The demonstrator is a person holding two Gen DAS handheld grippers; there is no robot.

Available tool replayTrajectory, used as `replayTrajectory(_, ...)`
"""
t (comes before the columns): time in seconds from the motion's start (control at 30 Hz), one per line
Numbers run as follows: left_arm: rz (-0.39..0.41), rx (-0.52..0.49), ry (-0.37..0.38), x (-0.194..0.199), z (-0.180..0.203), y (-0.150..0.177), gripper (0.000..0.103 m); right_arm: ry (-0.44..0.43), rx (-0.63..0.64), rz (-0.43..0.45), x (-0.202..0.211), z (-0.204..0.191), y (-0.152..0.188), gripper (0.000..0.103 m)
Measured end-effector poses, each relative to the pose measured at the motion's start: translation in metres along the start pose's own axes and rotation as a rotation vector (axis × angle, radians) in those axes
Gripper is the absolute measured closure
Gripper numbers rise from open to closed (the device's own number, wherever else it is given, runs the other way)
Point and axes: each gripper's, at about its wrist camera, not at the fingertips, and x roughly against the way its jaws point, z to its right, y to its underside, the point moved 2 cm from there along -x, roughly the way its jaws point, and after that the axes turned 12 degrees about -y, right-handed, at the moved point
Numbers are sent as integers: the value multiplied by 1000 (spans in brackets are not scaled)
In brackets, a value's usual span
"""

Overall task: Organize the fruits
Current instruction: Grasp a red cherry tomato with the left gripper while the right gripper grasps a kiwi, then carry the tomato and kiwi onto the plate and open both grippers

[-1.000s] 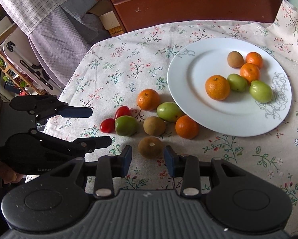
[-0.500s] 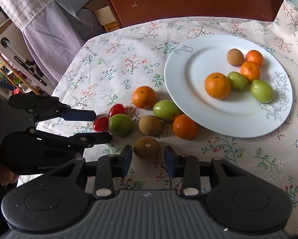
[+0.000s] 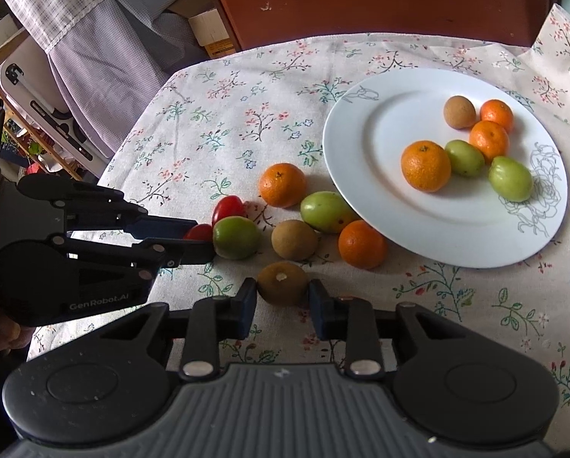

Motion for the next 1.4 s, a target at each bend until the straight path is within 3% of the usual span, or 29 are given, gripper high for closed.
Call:
replayTrajectory(0.43, 63, 34, -27, 23, -7, -14, 87, -28, 6, 58, 17, -6, -10, 74)
replayTrajectory(0.77, 160, 114, -14, 33, -6, -42, 87, 23, -42, 208, 52, 13, -35, 74)
replayTrajectory(1.1, 207, 144, 20, 24, 16, -71, 87, 107, -127, 332, 75, 43, -50, 74)
replayTrajectory(1.4, 196, 168, 44, 3, 31, -84, 87, 118, -192, 357, 68, 60, -58, 74)
